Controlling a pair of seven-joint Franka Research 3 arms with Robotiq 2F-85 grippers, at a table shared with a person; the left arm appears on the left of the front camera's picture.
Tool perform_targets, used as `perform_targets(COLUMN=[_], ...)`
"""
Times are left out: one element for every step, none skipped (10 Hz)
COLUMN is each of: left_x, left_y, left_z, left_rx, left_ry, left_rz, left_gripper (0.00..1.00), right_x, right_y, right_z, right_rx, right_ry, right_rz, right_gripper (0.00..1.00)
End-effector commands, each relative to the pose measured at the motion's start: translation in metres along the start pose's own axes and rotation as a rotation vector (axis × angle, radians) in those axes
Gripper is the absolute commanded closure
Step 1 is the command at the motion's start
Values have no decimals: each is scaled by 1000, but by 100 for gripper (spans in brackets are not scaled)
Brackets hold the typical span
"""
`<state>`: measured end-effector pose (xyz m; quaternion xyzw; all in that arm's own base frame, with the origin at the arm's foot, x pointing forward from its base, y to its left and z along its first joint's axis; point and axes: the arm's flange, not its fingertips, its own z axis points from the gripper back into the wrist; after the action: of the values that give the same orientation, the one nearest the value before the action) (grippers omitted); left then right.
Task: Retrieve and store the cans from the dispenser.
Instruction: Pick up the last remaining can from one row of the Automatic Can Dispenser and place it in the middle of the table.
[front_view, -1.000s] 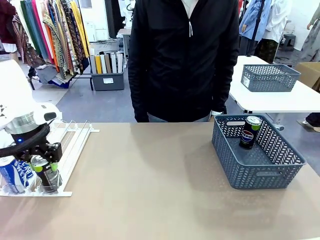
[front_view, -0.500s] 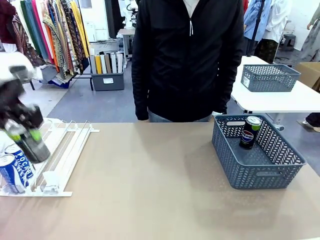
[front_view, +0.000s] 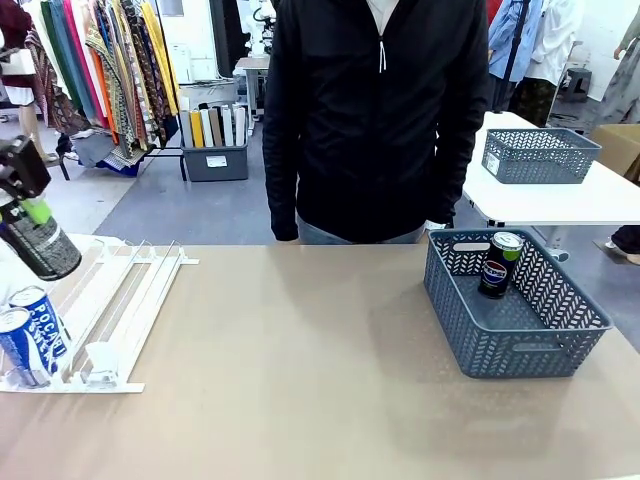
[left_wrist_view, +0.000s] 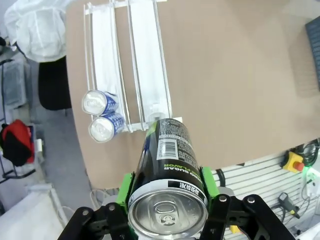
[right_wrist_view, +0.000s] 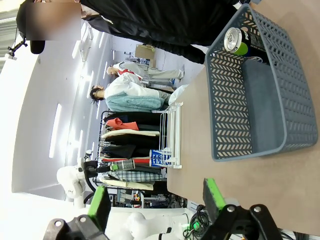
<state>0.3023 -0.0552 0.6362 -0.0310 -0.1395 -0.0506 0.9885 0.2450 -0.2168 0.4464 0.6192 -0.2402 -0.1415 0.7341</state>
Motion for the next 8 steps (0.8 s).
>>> perform_targets(left_x=[-3,-3,-1,16,34,54,66,75], left_y=[-5,-5,-2,-34,-71,-114,-165,-215], left_z=[13,13,1,-15,-35,-59,-89,-124], left_rx=[15,15,4,15,16,-7,-14,-10], left_ry=[-33,-33,-3,19,21,-9,-1,19], left_rz=[-16,-16,-5,-43,-88,-158,-250,-318], left_gripper=[100,100,100,100,100,100,100,100], right_x=[1,1,1,1,1,1,1,1], right_y=[0,0,0,0,0,0,0,0], right_z=[1,1,1,1,1,1,1,1], right_rx=[12,12,12,12,12,12,12,12], right_ry=[-3,-3,-3,-3,-3,-3,-3,-3], right_rz=[26,26,26,26,26,26,26,26], right_gripper=[0,0,0,0,0,0,0,0])
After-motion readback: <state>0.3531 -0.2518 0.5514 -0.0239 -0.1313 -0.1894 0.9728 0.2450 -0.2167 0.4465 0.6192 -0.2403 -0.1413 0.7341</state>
